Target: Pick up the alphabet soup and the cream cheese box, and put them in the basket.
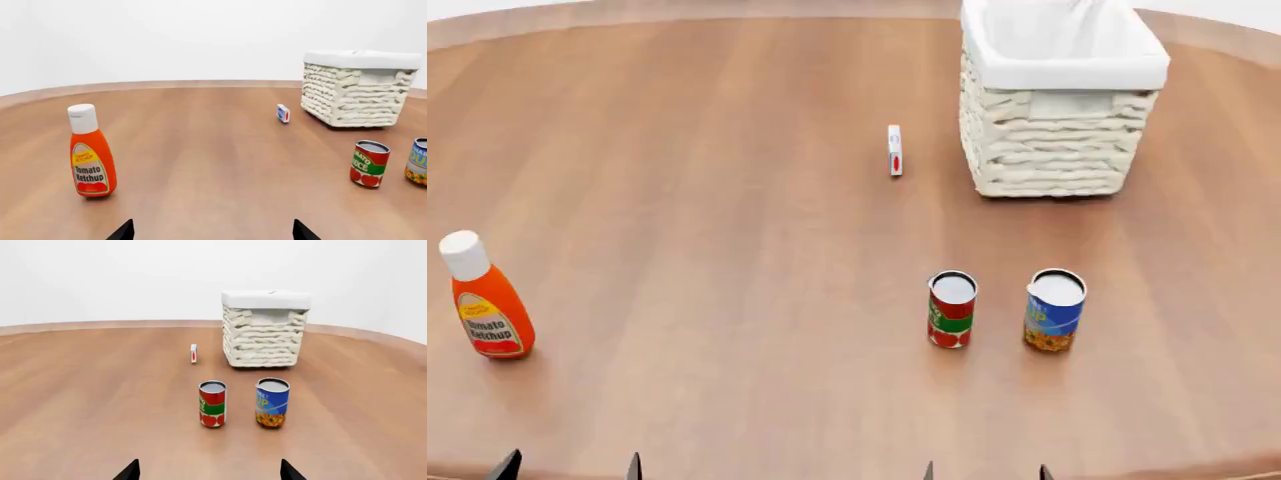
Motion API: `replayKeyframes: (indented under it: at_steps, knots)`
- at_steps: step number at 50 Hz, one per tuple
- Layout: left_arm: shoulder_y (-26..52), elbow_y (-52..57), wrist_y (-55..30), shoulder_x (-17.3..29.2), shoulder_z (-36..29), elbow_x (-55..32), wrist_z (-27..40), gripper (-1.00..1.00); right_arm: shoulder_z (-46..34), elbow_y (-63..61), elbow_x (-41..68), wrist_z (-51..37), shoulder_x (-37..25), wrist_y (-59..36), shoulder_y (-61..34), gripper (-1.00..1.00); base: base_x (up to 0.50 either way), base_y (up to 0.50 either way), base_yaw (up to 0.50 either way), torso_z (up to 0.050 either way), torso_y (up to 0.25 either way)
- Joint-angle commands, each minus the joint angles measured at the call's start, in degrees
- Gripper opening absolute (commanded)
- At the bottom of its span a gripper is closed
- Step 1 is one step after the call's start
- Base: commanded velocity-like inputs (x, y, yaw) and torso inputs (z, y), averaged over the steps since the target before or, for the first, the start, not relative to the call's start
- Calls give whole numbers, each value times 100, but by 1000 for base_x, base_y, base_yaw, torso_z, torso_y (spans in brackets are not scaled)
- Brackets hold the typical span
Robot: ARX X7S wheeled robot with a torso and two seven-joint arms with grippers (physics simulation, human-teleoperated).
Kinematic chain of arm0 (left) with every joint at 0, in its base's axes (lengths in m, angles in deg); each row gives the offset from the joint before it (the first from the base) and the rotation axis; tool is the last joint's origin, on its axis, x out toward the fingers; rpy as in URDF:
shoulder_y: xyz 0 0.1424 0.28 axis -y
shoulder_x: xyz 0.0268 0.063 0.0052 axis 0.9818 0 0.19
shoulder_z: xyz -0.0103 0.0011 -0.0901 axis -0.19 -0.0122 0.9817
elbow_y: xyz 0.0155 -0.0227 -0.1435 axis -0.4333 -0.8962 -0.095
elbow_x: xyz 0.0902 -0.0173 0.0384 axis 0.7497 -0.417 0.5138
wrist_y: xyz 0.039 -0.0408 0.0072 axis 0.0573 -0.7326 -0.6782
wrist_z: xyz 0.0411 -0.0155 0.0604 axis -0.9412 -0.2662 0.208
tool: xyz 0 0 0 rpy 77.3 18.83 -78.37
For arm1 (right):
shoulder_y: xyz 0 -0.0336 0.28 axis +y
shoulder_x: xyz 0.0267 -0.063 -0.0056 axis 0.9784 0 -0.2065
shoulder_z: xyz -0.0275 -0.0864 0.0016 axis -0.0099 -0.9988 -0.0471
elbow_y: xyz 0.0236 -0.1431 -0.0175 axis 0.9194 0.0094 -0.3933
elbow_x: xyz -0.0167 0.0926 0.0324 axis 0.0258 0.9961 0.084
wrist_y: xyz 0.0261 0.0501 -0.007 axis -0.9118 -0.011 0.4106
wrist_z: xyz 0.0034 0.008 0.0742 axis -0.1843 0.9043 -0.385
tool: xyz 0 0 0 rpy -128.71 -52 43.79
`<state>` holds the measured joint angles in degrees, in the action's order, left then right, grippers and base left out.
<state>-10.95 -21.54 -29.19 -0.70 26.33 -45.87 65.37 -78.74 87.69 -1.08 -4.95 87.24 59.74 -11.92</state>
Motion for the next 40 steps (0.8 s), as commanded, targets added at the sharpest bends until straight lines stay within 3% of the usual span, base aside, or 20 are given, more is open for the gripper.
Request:
replayKeyframes:
  at_steps: [1, 18, 21, 27, 38, 40]
  knots:
    - [4, -47, 45, 83, -98, -83, 97, 100, -79, 42, 63, -78, -63, 38, -6, 100, 0, 0, 0, 0, 0]
    - [-166, 1159, -431, 371, -408, -328, 328, 100, -471, -965, 83, -528, -351, -578, 26, 100, 0, 0, 0, 0, 0]
    - [-260, 1936, -476, 485, -523, -21, 447, 100, -525, -2196, 48, -549, -438, -1186, 75, 100, 0, 0, 0, 0, 0]
    - [-313, 3502, -1192, 522, -514, -304, 463, 100, -625, -3840, -173, -616, -603, -2212, -13, 100, 0, 0, 0, 0, 0]
    - [-197, 5465, -2011, 684, -386, -698, 572, 100, -957, -5959, -556, -582, -762, -3561, -368, 100, 0, 0, 0, 0, 0]
    - [-173, 5677, -2094, 717, -388, -672, 621, 100, -979, -5998, -837, -336, -595, -3431, -350, 100, 0, 0, 0, 0, 0]
